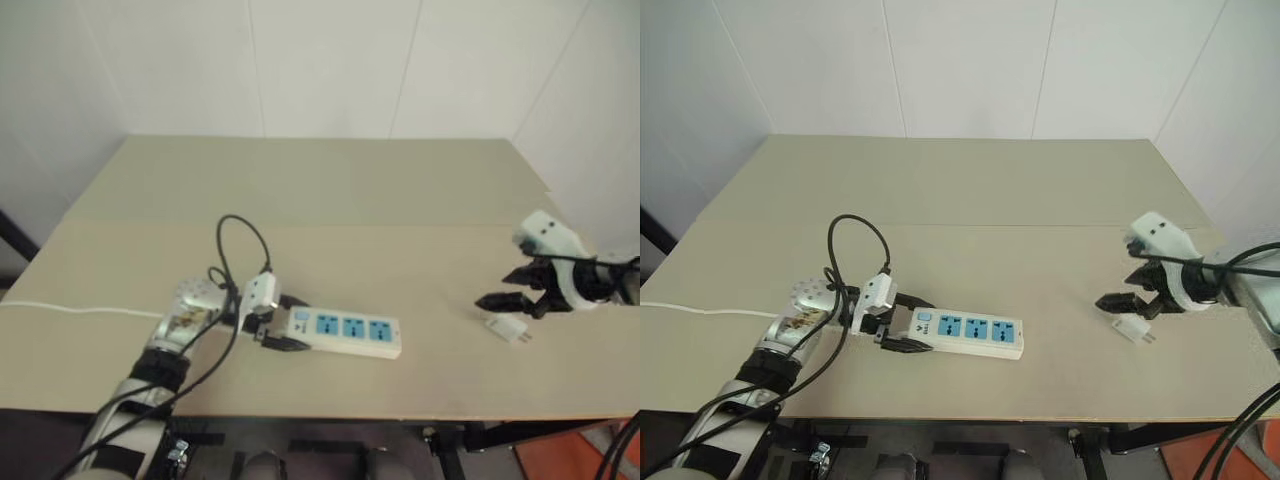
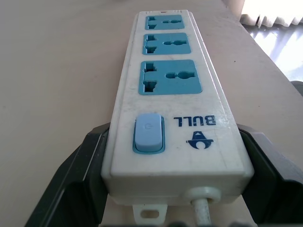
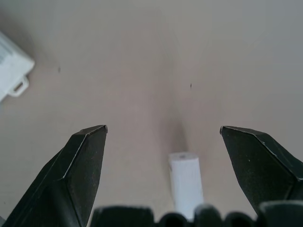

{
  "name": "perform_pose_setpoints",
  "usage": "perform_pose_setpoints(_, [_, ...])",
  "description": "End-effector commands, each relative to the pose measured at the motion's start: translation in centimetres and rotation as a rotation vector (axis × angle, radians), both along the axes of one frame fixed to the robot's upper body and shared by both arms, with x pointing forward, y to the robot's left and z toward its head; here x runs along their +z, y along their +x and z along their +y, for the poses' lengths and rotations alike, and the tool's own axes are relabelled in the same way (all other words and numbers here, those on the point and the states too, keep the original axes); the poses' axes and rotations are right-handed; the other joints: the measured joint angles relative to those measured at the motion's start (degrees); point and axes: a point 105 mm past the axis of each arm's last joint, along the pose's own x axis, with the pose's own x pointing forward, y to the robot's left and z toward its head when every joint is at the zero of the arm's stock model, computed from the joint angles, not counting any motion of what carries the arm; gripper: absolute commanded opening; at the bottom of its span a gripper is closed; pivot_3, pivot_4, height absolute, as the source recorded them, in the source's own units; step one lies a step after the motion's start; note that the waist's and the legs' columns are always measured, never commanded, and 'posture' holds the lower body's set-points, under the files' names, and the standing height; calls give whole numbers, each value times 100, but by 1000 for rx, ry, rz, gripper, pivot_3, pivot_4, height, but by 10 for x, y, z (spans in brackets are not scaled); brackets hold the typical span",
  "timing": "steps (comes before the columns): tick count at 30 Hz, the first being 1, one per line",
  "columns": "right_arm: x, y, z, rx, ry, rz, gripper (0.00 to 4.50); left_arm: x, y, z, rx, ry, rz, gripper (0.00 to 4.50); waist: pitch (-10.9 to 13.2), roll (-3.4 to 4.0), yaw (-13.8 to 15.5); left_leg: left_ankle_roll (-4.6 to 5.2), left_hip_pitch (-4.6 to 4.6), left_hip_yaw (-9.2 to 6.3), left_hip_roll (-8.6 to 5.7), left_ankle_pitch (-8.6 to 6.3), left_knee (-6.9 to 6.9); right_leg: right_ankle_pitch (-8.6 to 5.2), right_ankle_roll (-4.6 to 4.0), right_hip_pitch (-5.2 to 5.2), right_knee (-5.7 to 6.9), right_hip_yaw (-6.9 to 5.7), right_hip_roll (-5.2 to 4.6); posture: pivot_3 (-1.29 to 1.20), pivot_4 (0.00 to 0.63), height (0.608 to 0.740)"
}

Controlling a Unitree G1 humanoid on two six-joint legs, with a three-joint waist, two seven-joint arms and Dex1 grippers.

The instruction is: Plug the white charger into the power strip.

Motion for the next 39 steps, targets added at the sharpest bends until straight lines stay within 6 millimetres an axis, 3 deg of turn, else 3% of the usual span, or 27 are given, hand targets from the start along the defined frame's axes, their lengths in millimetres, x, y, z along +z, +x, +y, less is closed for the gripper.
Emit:
perform_pose_setpoints(1, [1,2,-7,31,-79,9,4500,4,-3,-9,-7,-29,-23,3305,0,0,-1,0,1,0,0,0,1,0,0,0,-1,0,0,0,150,740])
perform_pose_setpoints(16, [-42,22,-17,118,-204,142,4500,-1,-14,-9,7,-31,-8,3305,-1,1,-27,0,7,3,0,0,3,0,0,-1,2,3,1,0,150,740])
perform_pose_setpoints(25, [-53,30,-26,142,-236,208,4500,-2,-20,-5,29,-29,-4,3305,-2,2,-38,-1,11,3,1,0,3,0,0,3,3,3,2,0,150,740])
perform_pose_setpoints(28, [-55,30,-24,168,-243,230,3900,-1,-21,-4,35,-28,-4,3305,-2,3,-38,-1,13,4,1,1,4,0,0,4,3,3,2,0,150,740])
perform_pose_setpoints(36, [-54,29,-21,193,-249,231,1227,-1,-19,-3,45,-22,-2,3305,-2,3,-36,-1,15,3,1,1,4,0,0,7,5,2,2,0,150,740])
perform_pose_setpoints(39, [-43,34,-11,202,-208,160,1113,-3,-18,-5,46,-20,3,3305,-2,3,-40,-1,14,4,1,1,4,0,0,6,5,3,2,0,150,740])
